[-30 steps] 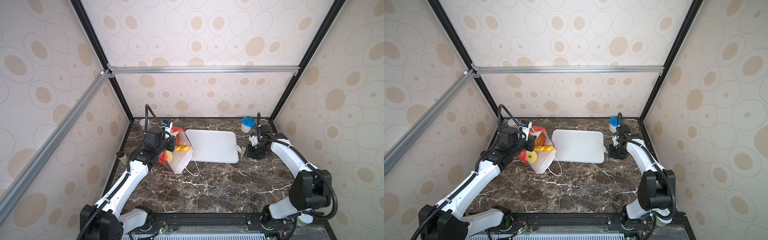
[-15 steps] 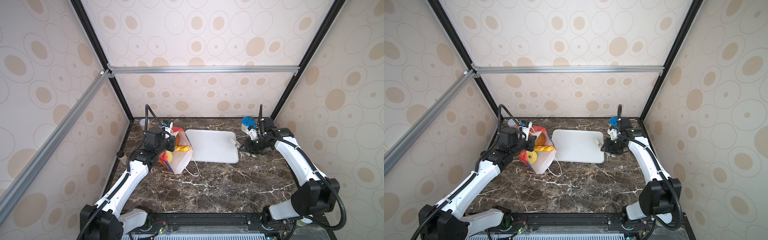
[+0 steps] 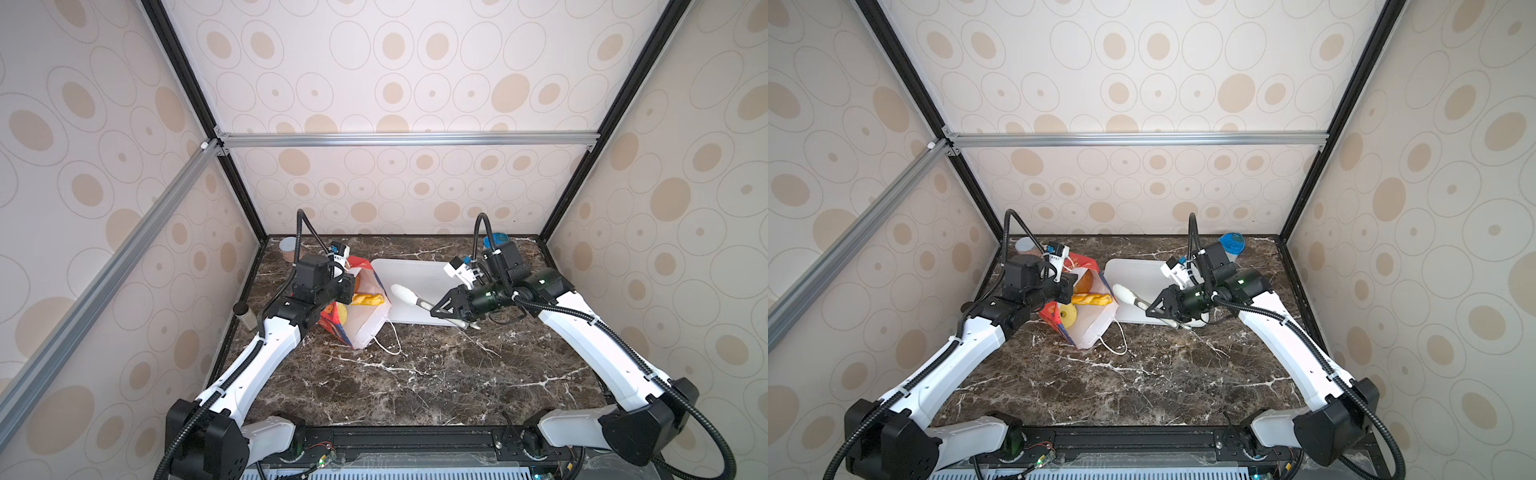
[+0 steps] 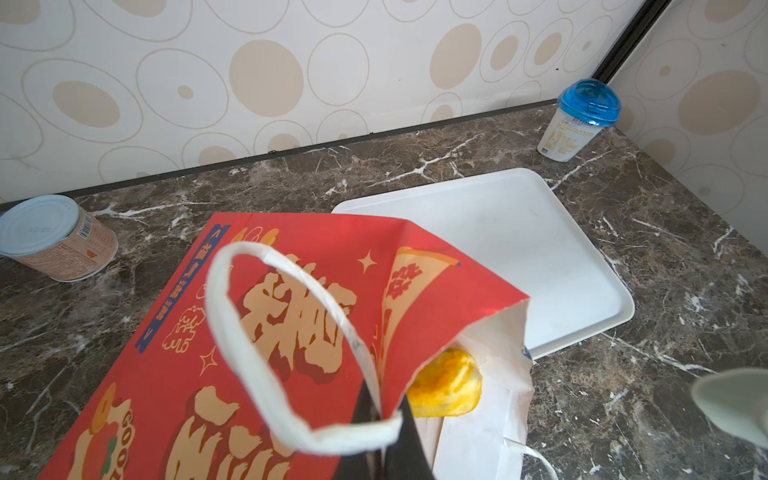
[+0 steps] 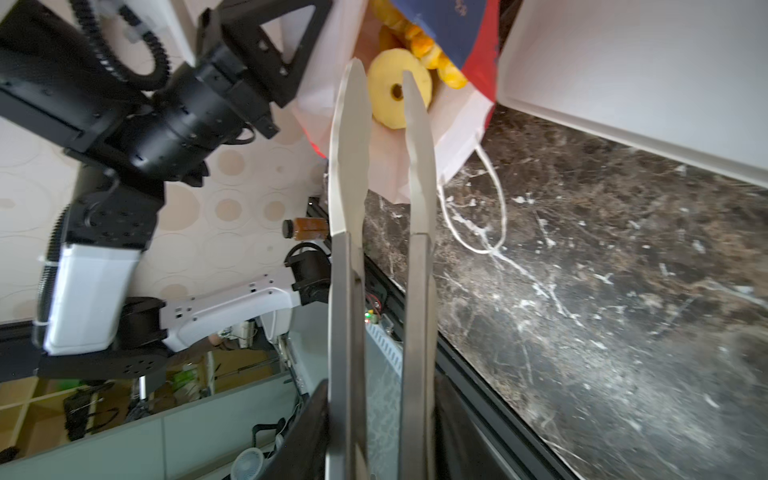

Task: Take the fake bread out of the paper bag
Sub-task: 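Insert the tongs into the bag opening with the right gripper and pinch the bread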

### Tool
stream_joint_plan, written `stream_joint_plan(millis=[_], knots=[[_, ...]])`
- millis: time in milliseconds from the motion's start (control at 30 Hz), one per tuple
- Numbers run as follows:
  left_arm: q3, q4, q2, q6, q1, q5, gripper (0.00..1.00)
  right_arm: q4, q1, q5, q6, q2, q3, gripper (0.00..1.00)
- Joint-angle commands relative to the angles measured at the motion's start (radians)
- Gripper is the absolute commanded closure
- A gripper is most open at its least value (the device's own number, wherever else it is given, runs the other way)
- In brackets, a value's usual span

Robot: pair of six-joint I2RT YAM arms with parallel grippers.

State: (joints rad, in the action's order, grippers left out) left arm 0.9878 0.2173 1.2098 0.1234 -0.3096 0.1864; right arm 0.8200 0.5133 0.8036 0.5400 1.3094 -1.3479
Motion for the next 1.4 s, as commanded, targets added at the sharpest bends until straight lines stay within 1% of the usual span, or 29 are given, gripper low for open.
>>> stream_joint_plan(millis=[0, 67, 233, 367, 500, 767, 1067, 1367], knots=[[0.034, -0.053, 0.006, 0.016, -0.001, 0.015, 1.00, -0.241, 0.049, 0.098, 0.203, -0.011, 0.079, 0.62], [0.031, -0.061, 0.008, 0.016, 0.000, 0.021, 1.00, -0.351, 0.074, 0.112, 0.279, 0.011, 0.127, 0.62], [0.023, -0.080, 0.008, 0.013, -0.005, 0.028, 1.00, -0.478, 0.125, 0.132, 0.357, 0.083, 0.156, 0.61], [0.014, -0.090, 0.006, 0.010, -0.006, 0.034, 1.00, -0.587, 0.131, 0.124, 0.429, 0.111, 0.216, 0.58], [0.002, -0.095, 0.002, 0.013, -0.008, 0.035, 1.00, -0.644, 0.131, 0.112, 0.467, 0.149, 0.244, 0.56], [-0.012, -0.097, -0.017, 0.009, -0.009, 0.030, 1.00, -0.688, 0.095, 0.087, 0.497, 0.197, 0.267, 0.54], [-0.015, -0.110, -0.011, 0.013, -0.009, 0.033, 1.00, -0.683, 0.076, 0.102, 0.499, 0.207, 0.286, 0.50], [-0.014, -0.110, -0.012, 0.013, -0.010, 0.032, 1.00, -0.717, 0.049, 0.099, 0.509, 0.217, 0.335, 0.49]])
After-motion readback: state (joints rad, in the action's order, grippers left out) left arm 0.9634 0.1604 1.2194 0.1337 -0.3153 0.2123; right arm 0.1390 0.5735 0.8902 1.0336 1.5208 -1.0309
